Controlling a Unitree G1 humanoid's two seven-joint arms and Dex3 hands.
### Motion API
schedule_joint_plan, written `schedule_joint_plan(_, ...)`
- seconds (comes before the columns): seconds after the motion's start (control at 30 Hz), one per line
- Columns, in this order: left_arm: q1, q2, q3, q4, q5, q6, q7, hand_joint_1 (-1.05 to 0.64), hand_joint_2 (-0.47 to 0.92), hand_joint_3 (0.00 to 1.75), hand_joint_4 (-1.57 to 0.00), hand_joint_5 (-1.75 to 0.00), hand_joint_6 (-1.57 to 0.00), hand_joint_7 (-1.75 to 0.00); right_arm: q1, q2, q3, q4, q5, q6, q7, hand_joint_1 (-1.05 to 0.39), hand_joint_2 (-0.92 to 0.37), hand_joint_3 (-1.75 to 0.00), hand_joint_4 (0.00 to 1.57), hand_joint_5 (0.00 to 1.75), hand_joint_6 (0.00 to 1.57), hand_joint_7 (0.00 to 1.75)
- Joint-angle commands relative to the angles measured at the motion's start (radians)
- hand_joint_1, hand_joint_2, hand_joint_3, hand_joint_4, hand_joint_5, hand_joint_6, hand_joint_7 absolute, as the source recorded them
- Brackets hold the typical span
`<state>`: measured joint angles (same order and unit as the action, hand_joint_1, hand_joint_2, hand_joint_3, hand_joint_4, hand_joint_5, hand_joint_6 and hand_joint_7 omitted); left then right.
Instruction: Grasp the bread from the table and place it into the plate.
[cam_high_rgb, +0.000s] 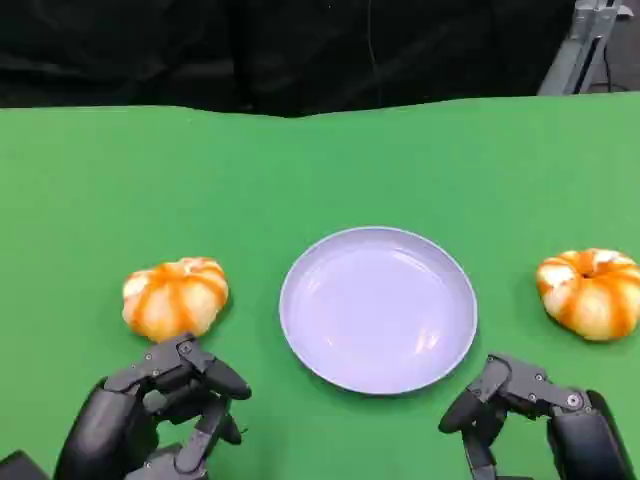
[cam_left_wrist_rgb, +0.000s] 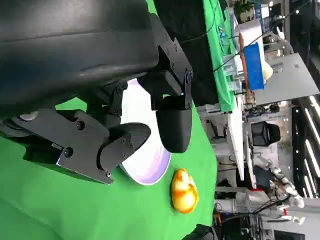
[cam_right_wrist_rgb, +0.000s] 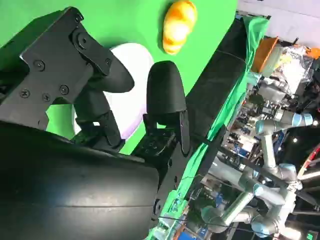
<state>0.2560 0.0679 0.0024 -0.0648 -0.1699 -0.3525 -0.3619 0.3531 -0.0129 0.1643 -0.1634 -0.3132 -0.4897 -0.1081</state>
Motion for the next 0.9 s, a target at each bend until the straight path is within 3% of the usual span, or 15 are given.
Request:
schedule_joint_plan(0.03,-0.003,0.011,0.012,0.007,-0.008,-0.003,0.009,-0.08,0.65,0.92,-0.69,-1.50,-0.67,-1.25,-0.003,-0.009,-0.009,0.004,0.013,-0.009,-0.005,-0.04,-0.30,-1.35,0.82,1.61,0.82,1.34)
schedule_joint_plan(0.77,-0.011,0.014,0.024,0.005,0.019,-0.001,0.031,-0.07,0.65,0.91,-0.69,-1.47,-0.69,-1.23,-0.002,-0.008,-0.006,-0.002,0.010,-0.006,-0.005,-0.06,-0.32,-1.32,0.82,1.61,0.82,1.33)
schedule_joint_plan(0.83,-0.019,0.017,0.028,-0.007,0.056,0.021,0.063,-0.10,0.71,0.72,-0.64,-1.20,-0.66,-0.93,0.000,-0.006,-0.007,-0.004,0.021,-0.007,-0.003,-0.05,-0.32,-1.32,0.81,1.61,0.82,1.33)
schedule_joint_plan(0.9,-0.030,0.025,0.027,-0.027,0.082,0.063,0.085,-0.12,0.75,0.62,-0.62,-1.09,-0.65,-0.77,0.002,-0.003,-0.008,-0.006,0.027,-0.006,-0.004,-0.04,-0.33,-1.33,0.81,1.61,0.82,1.34)
